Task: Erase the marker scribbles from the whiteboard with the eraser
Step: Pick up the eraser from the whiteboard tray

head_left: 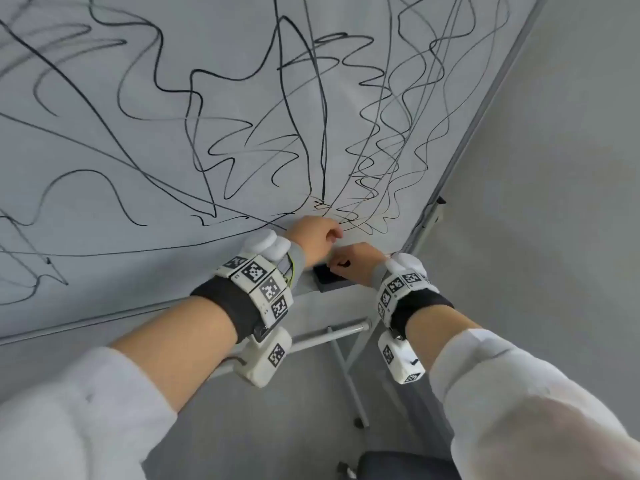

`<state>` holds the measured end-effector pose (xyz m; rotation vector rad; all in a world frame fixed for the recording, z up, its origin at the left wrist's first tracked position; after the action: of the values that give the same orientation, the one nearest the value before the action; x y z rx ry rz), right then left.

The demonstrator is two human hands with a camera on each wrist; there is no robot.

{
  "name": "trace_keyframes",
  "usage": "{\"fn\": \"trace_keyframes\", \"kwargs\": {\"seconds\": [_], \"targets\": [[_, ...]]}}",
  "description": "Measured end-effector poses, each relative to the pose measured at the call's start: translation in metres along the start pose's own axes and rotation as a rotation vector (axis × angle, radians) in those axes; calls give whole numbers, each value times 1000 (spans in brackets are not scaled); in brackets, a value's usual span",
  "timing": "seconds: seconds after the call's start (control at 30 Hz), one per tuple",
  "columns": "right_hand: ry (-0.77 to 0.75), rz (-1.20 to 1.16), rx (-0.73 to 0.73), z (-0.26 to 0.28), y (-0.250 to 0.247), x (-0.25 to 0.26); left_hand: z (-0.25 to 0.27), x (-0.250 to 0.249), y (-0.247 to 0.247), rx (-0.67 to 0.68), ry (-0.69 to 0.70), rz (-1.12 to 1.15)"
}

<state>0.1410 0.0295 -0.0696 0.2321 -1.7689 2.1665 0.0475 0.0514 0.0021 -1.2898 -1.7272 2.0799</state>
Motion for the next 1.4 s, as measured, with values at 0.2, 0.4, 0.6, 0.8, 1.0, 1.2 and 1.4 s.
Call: {"fn": "trace_keyframes", "kwargs": {"seconds": [0.2, 0.4, 0.6, 0.8, 1.0, 1.2, 1.4], "targets": [[10, 24, 85, -4, 16, 1, 0, 20, 19, 99, -9, -48], [26, 146, 85, -13, 20, 7, -1, 28, 17, 125, 38, -55], [29, 204, 67, -21, 27, 6, -2, 35, 17, 135, 44, -52], [-72, 250, 78, -19, 29, 13, -1, 38, 18, 139, 46, -6], [-61, 300, 100, -18, 26, 11, -3, 41, 15, 130, 37, -13], [-58, 285, 114, -22, 31, 11, -2, 45, 12, 119, 27, -5], [-82, 240, 79, -15, 11, 35, -1, 41, -4, 82, 49, -33]]}}
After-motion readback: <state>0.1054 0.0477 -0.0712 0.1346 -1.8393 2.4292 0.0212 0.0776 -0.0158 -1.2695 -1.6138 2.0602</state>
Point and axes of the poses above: each hand's wrist, its own z-axis away from the middle knuckle, its own y-axis out of the palm, x = y × z, the point moved 7 cm from there along -z, towards the middle knuckle, and after that the axes turned 4 degrees about -z, right-handed, at the moved point
